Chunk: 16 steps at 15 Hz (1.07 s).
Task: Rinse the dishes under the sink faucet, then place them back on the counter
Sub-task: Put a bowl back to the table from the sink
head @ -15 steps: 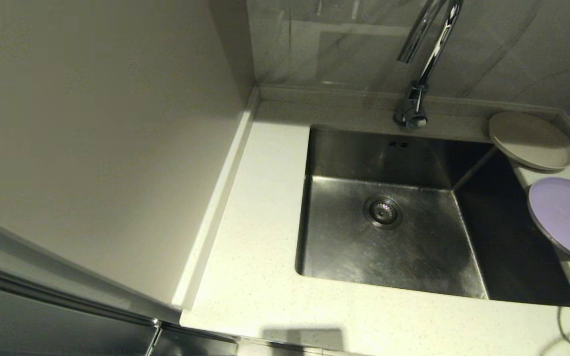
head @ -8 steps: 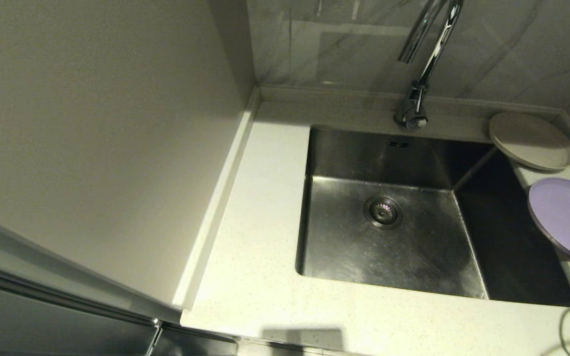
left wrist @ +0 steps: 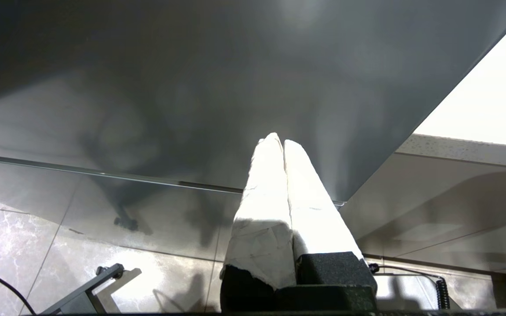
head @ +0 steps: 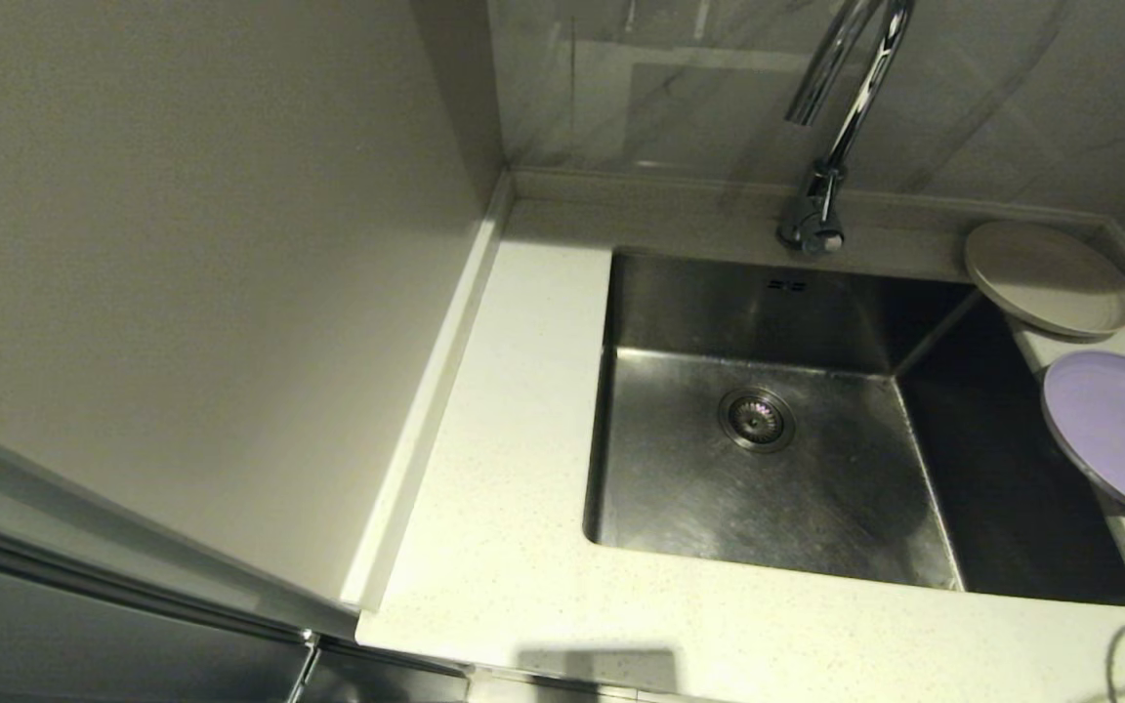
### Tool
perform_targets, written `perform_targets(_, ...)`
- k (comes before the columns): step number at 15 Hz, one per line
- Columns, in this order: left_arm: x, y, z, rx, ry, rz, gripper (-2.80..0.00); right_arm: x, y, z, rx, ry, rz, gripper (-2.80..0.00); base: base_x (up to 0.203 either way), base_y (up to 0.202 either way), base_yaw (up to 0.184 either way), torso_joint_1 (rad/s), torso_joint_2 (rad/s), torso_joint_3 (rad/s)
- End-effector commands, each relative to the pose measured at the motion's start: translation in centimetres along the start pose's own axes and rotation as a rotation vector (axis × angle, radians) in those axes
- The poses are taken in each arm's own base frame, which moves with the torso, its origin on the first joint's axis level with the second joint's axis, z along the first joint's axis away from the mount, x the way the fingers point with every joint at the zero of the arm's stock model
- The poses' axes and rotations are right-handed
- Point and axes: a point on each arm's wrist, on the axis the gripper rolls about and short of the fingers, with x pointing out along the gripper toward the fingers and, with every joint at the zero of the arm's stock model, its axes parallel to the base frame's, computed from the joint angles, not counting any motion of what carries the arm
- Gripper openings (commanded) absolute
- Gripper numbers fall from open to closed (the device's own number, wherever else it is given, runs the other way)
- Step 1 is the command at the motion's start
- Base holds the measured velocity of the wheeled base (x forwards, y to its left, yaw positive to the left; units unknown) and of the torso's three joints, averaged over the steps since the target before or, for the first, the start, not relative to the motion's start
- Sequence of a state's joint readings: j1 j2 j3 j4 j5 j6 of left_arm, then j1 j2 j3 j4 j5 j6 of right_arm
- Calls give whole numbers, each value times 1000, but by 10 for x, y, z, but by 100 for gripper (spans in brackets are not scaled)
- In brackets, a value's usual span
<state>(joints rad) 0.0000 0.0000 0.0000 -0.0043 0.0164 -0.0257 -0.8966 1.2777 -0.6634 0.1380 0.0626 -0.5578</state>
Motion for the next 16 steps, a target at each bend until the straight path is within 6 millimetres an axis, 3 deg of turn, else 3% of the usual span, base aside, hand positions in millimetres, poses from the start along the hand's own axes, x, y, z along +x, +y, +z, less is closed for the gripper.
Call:
perform_targets(1,0,0,0,0,-3,0,-280,-3,-1,3,1,-19,-7,0,0,0,0,0,0,0)
perform_targets(9,0,0,0,0,-3,0,-280,-21,-5,17,-14,-160,10,0,0,0,0,0,0,0)
perform_targets(13,0,0,0,0,-5,0,-280,-36,6,54,-100,-424,7,0,0,0,0,0,0,0)
perform_targets(16,0,0,0,0,-3,0,-280,-69,21,79,-124,-664,55,0,0,0,0,0,0,0)
